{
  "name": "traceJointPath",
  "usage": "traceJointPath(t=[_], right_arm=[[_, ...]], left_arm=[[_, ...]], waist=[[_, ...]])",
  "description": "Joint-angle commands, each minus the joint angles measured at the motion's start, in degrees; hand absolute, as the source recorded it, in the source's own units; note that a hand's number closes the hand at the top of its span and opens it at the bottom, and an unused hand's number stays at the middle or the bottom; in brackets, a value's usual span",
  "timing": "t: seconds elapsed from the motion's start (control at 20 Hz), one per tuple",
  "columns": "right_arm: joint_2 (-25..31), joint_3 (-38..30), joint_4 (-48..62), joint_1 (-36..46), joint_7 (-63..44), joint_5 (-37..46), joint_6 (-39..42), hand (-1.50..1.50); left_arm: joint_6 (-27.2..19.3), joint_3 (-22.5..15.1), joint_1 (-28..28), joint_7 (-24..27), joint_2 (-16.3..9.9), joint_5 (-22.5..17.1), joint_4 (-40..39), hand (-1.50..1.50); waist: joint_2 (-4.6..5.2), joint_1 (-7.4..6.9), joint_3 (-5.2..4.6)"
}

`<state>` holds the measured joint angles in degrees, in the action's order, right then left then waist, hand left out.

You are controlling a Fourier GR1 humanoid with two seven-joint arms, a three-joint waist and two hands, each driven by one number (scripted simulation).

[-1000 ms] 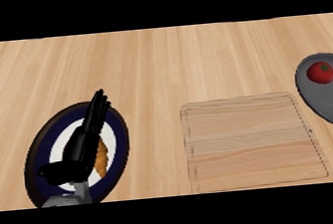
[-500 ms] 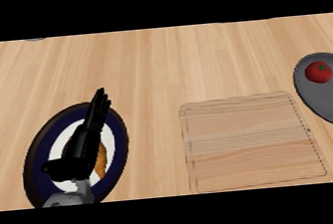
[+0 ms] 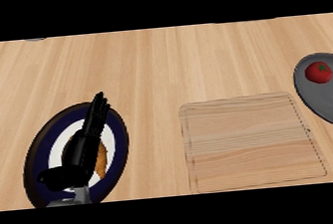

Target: Pick the tomato from the cutting board and place it in the pan

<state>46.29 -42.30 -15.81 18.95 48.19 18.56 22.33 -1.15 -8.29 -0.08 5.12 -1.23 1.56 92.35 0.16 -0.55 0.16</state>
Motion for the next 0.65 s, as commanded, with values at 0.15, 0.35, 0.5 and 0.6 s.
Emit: traceJointPath(t=[0.15,0.35,0.5,0.6], right_arm=[[2.3,1.6,-2.1,-3.1,4.2,-2.4,6.9,-1.5],[-0.3,3.3,-1.0,-0.9,4.9,-1.9,1.5,-1.5],[1.6,3.6,-1.6,-3.1,7.6,-2.5,0.7,-1.5],[1.7,4.4,-1.6,-4.2,9.6,-1.8,-2.0,-1.5]], left_arm=[[1.0,2.4,-1.8,-0.8,-1.4,-0.9,-0.7,0.0],[1.4,1.5,-2.0,-0.4,-1.5,-0.1,-1.1,0.0],[0.7,1.1,-1.4,0.1,-0.1,-1.1,-1.7,0.0],[-0.5,-0.2,-0.8,1.0,0.4,1.0,-1.9,0.0]], waist=[[-0.17,0.57,-0.13],[-0.03,0.01,-0.04],[-0.05,0.13,-0.04],[0.0,0.09,-0.02]])
